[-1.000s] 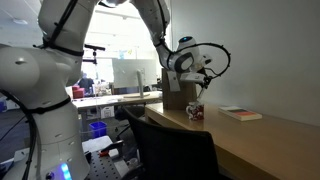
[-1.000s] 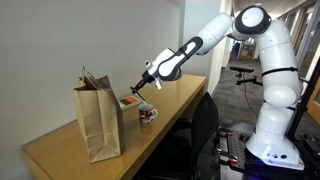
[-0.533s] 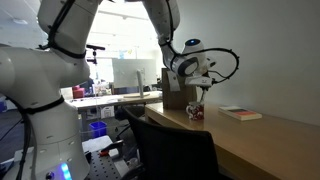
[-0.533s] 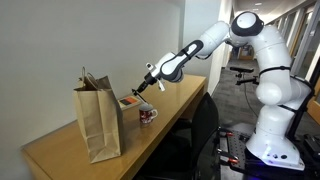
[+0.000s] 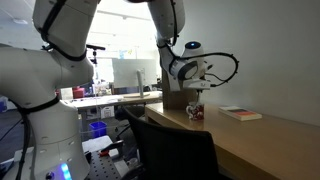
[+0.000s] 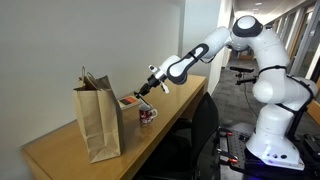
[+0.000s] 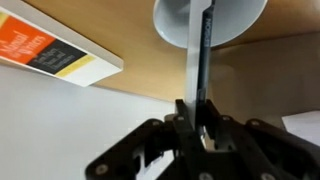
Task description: Pick up the marker and put it in the cup
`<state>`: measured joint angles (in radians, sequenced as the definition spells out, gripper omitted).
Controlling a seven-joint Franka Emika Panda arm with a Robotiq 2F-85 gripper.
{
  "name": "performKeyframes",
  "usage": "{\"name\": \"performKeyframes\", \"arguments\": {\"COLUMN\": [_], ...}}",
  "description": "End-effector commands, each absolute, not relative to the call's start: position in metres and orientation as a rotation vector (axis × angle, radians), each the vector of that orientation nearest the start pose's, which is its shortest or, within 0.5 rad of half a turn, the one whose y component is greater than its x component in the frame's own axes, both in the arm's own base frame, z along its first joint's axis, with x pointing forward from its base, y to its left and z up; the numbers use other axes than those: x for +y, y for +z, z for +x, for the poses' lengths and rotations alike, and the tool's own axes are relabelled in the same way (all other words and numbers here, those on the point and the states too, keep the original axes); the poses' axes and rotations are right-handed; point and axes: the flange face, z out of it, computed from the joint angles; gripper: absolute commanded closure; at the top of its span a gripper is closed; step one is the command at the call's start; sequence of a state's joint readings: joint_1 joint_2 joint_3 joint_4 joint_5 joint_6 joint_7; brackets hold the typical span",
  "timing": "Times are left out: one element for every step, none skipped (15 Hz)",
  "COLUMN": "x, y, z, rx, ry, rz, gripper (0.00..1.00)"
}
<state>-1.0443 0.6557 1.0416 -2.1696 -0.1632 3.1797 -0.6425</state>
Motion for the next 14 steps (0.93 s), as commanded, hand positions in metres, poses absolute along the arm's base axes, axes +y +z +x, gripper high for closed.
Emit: {"name": "performKeyframes", "arguments": {"x": [-0.033,-0.033,-0.034,-0.033,-0.033,-0.032,-0.032,-0.032,-0.034,-0.037,-0.040,-0.049,-0.055,-0.062], "y": [0.304,0.303,0.301,0.301,0.300,0.301,0.301,0.302,0.304,0.306,0.310,0.318,0.322,0.327], "z": [0.603,0.603,0.603,0.603,0.602,0.602,0.602,0.602,0.602,0.602,0.601,0.600,0.599,0.597], "rx": [-0.725,-0.730,-0.743,-0.755,-0.764,-0.773,-0.783,-0.782,-0.750,-0.709,-0.667,-0.574,-0.514,-0.461], "ry": [-1.170,-1.167,-1.169,-1.169,-1.171,-1.173,-1.170,-1.167,-1.138,-1.119,-1.104,-1.086,-1.079,-1.067], "rz": [-2.597,-2.596,-2.595,-2.595,-2.596,-2.594,-2.594,-2.598,-2.628,-2.661,-2.692,-2.754,-2.780,-2.816], "gripper": [0.94,0.94,0.59,0.50,0.45,0.36,0.29,0.21,0.14,0.05,0.01,0.00,0.00,0.00]}}
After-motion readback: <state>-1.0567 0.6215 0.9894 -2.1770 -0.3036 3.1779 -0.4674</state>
